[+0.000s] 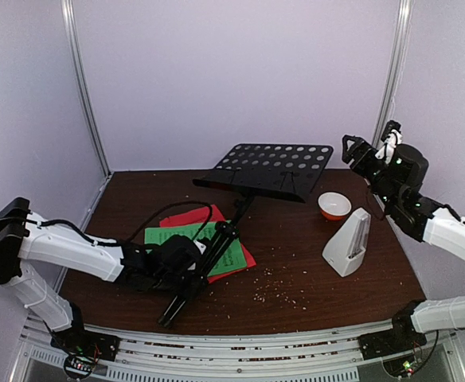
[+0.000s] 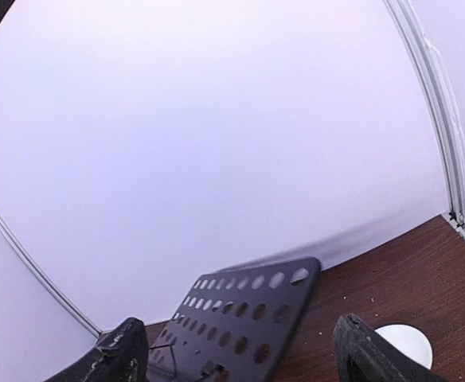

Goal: Pack up the instrument practice props

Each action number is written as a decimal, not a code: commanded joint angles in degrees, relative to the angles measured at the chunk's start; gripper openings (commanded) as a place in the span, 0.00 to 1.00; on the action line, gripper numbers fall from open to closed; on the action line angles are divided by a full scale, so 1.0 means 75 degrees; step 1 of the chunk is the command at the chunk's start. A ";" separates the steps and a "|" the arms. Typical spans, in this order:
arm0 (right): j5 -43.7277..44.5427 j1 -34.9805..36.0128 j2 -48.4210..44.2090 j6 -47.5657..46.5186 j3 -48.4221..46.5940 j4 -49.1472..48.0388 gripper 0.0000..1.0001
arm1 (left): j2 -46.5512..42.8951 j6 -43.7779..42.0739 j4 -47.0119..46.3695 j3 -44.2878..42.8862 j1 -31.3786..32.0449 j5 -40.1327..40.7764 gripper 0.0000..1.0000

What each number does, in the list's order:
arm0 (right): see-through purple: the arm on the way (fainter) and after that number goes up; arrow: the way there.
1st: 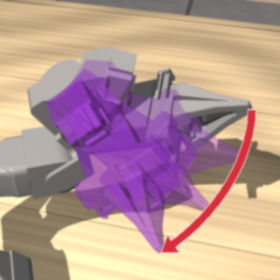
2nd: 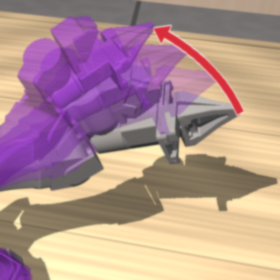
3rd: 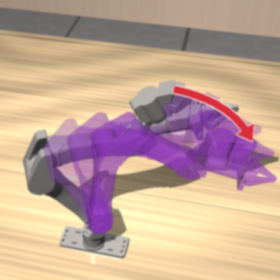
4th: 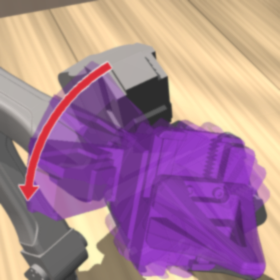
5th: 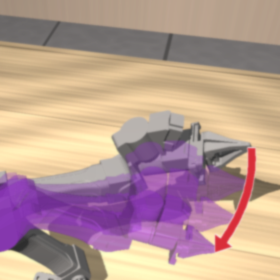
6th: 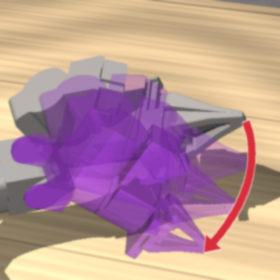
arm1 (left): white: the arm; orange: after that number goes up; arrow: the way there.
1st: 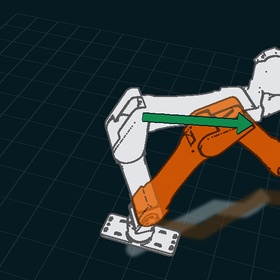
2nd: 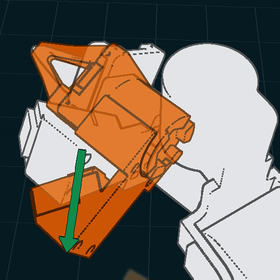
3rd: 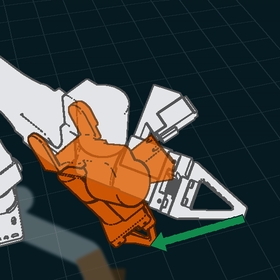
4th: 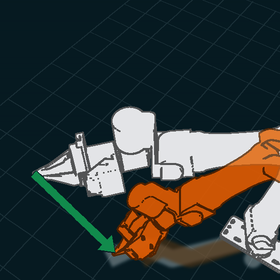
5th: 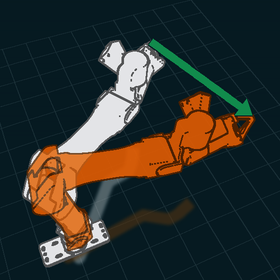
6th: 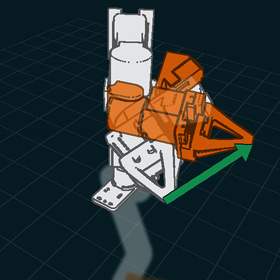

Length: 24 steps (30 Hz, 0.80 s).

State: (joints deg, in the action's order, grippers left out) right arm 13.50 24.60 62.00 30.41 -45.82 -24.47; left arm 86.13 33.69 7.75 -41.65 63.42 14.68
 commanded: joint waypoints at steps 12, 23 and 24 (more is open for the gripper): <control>0.0893 -0.0081 -0.1548 -0.0557 0.0563 0.1496 0.85 | 0.1044 -0.0735 -0.0485 -0.2549 0.0579 0.2300 0.00; 0.0881 -0.0116 -0.1498 -0.0481 0.0776 0.1602 0.85 | 0.1059 -0.0147 -0.0013 -0.2394 0.0579 0.2942 0.00; 0.0873 -0.0114 -0.1510 -0.0478 0.0786 0.1611 0.85 | 0.1046 -0.0116 -0.0030 -0.2351 0.0579 0.2944 0.00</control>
State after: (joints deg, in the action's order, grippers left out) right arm 19.00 24.18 51.05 26.96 -40.45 -12.75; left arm 97.95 28.10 27.11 -55.22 67.96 24.69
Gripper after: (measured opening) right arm 0.850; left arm 0.387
